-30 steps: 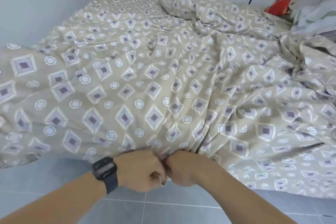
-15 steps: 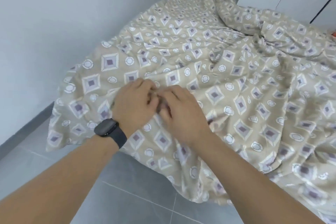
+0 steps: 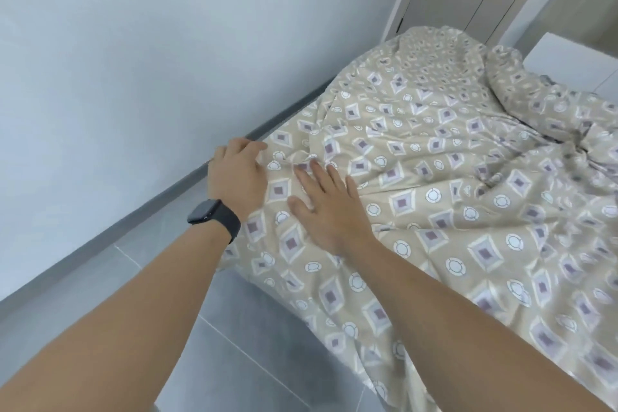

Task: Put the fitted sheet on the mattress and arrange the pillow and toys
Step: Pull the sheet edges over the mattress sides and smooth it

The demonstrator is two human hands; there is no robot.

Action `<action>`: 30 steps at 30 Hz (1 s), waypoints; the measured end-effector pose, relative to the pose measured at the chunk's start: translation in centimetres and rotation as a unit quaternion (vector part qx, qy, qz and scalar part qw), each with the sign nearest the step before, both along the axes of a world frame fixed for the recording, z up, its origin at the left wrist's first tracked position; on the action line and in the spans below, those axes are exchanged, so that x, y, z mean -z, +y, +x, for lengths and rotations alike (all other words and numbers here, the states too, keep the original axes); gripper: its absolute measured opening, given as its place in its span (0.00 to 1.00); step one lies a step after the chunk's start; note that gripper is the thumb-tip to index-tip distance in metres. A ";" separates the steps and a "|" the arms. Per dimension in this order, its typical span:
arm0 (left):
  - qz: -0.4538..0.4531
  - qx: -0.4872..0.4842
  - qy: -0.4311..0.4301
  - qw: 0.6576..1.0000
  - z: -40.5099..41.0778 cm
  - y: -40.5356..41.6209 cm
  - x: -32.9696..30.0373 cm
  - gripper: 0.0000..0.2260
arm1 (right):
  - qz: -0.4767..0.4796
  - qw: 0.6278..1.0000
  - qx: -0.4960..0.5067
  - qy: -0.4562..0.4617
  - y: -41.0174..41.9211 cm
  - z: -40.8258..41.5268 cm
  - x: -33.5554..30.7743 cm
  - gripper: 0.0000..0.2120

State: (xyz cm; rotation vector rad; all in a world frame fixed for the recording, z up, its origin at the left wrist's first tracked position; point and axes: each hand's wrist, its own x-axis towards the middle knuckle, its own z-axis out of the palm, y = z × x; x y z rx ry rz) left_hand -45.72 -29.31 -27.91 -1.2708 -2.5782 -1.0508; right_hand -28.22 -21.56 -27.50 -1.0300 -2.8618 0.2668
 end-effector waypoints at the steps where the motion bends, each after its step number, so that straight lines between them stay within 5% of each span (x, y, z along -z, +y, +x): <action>1: -0.039 -0.011 0.009 0.999 -0.2 0.0 -0.4 0.14 | 0.004 1.000 0.006 0.030 -0.2 0.0 0.1 0.31; 3: -0.125 -0.022 0.027 0.991 -0.9 -0.3 -1.6 0.08 | 0.016 0.989 0.057 0.134 -0.4 -0.2 -0.3 0.28; 5: -0.173 0.025 -0.007 0.985 -1.1 -1.2 -2.9 0.15 | 0.038 0.972 0.116 0.201 -0.4 -0.3 -0.7 0.24; 9: -0.130 0.110 -0.135 0.976 0.2 -3.1 -3.8 0.30 | 0.064 0.968 0.125 0.207 0.0 -0.5 -0.5 0.21; 12: -0.063 0.135 -0.191 0.970 0.6 -3.7 -3.6 0.23 | 0.084 0.967 0.117 0.209 0.0 -0.6 -0.3 0.18; 16: 0.029 0.060 -0.252 0.966 0.2 -4.1 -3.3 0.17 | 0.117 0.960 0.069 0.244 -0.3 -0.7 -1.5 0.14; 20: -0.002 -0.031 -0.253 0.967 -2.1 -6.2 -2.4 0.16 | 0.151 0.931 0.080 0.323 0.8 -2.7 -4.8 0.14; 24: -0.101 -0.109 -0.180 0.972 -3.9 -8.2 -2.7 0.14 | 0.076 0.981 0.127 0.128 3.7 -4.8 -6.2 0.18; 30: 0.009 -0.177 -0.232 0.956 -7.5 -11.0 -3.0 0.16 | -0.032 0.994 0.105 -0.001 4.3 -6.2 -5.1 0.23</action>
